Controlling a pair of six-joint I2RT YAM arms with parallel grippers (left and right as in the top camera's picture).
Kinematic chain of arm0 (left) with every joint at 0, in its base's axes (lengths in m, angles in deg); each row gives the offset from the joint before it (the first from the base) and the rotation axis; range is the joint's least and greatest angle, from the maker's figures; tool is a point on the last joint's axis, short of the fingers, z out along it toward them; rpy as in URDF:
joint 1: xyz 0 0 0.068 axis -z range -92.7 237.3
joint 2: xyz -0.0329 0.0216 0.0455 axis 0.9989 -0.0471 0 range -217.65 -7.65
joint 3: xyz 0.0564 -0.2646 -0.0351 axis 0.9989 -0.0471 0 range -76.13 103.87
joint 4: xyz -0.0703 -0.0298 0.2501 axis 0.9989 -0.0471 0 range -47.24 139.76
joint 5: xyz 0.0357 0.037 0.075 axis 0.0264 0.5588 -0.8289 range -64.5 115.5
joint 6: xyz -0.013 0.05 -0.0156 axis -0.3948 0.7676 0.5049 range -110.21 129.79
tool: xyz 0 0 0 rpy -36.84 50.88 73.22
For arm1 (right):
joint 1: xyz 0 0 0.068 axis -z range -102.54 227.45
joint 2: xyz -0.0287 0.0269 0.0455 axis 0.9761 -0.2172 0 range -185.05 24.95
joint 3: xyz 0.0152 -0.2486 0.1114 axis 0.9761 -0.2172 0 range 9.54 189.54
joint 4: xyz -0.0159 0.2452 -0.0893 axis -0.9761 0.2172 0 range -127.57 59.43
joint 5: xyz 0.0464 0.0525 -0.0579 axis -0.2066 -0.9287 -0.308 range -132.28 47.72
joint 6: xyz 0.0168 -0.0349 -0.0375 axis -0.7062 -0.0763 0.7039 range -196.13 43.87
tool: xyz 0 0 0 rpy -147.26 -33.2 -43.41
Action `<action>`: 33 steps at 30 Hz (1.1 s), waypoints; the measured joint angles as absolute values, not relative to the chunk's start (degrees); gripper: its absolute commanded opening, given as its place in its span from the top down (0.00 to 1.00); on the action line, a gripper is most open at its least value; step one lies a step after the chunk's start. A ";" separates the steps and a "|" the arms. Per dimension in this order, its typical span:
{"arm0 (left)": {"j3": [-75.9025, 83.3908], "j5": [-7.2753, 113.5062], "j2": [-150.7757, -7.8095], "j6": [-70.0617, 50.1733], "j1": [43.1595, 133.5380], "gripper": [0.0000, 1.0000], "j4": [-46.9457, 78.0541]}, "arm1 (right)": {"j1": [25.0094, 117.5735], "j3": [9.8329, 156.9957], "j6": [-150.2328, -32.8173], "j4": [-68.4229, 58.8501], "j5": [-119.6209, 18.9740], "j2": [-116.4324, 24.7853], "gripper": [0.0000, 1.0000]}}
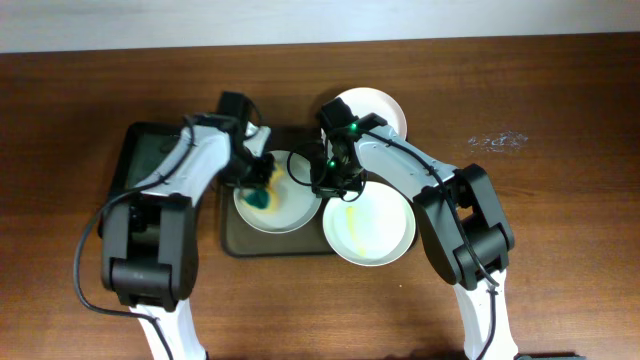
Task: Clean dirty plates on tray and stack at the side
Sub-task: 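Scrub the left plate with the sponge while the right gripper holds its rim, then lift the scrubbed plate with the right gripper and place it right of the tray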
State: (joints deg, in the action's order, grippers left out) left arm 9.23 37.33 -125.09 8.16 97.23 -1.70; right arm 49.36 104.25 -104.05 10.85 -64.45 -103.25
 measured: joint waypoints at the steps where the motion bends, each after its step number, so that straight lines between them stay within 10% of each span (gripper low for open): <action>1: 12.81 36.05 -125.31 7.36 95.66 1.00 -3.91 | 49.36 104.25 -104.16 10.85 -64.43 -103.25 0.96; 13: 41.10 31.87 -125.18 5.72 81.67 1.00 -26.03 | 47.22 111.03 -101.36 17.87 -55.51 -103.19 0.96; 33: 41.10 30.97 -125.18 5.65 79.29 1.00 -26.16 | 21.91 136.65 -108.11 46.44 20.61 -102.23 0.96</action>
